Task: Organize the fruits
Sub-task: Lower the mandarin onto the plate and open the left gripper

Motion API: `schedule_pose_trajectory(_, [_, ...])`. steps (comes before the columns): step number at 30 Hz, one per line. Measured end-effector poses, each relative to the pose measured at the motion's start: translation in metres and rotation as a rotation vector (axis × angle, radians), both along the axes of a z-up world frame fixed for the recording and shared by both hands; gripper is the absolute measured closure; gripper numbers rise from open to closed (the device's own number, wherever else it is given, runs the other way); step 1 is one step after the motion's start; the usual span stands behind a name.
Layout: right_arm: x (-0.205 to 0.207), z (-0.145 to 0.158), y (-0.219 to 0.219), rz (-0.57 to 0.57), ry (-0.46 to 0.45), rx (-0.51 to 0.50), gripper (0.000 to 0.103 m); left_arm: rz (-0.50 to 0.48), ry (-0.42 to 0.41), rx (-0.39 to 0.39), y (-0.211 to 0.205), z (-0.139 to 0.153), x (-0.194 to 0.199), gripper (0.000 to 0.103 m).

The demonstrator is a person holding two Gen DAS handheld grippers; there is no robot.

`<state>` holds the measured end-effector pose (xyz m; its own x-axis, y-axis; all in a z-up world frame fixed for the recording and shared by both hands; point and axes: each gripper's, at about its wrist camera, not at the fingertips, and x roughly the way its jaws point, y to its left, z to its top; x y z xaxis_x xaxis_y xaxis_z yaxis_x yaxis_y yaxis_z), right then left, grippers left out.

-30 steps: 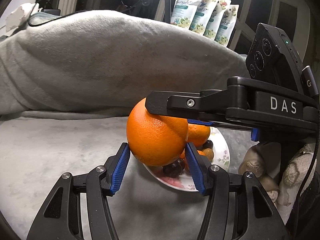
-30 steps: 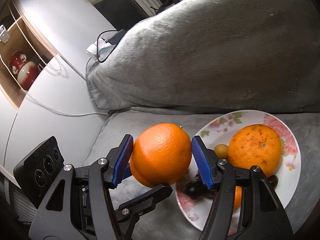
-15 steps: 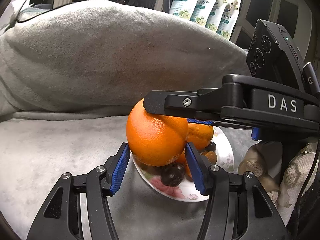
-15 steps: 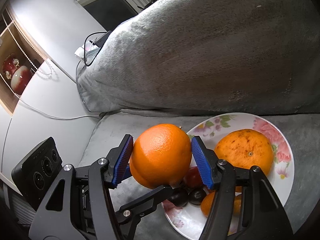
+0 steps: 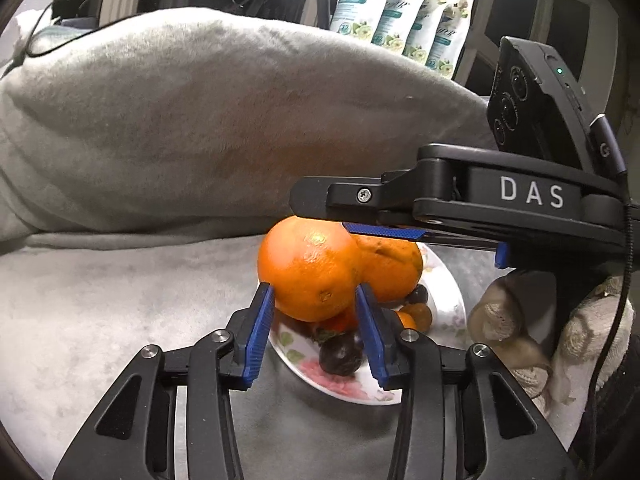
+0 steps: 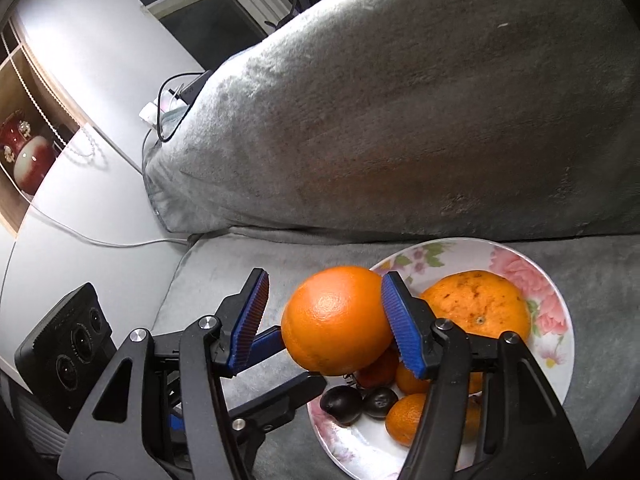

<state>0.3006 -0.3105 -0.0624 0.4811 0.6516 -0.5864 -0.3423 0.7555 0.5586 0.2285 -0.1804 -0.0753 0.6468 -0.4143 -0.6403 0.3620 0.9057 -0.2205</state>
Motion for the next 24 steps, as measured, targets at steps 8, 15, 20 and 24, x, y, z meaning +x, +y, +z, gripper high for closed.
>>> schedule_pose_trajectory(8, [-0.009,0.006,-0.010,-0.028,-0.016,-0.009,0.040,-0.001,-0.003,0.000,0.002,0.006,-0.005,0.063])
schedule_pose_trajectory(15, [-0.021,0.014,-0.015,-0.043,-0.040,-0.021,0.040,-0.007,-0.011,0.003,0.006,0.012,-0.017,0.063])
schedule_pose_trajectory(20, [-0.033,0.018,-0.020,-0.062,-0.062,-0.055,0.038,-0.007,-0.021,0.005,0.010,0.019,-0.027,0.061])
schedule_pose_trajectory(24, [-0.048,0.025,-0.028,-0.110,-0.098,-0.094,0.023,-0.010,-0.027,0.007,0.012,0.022,-0.037,0.046])
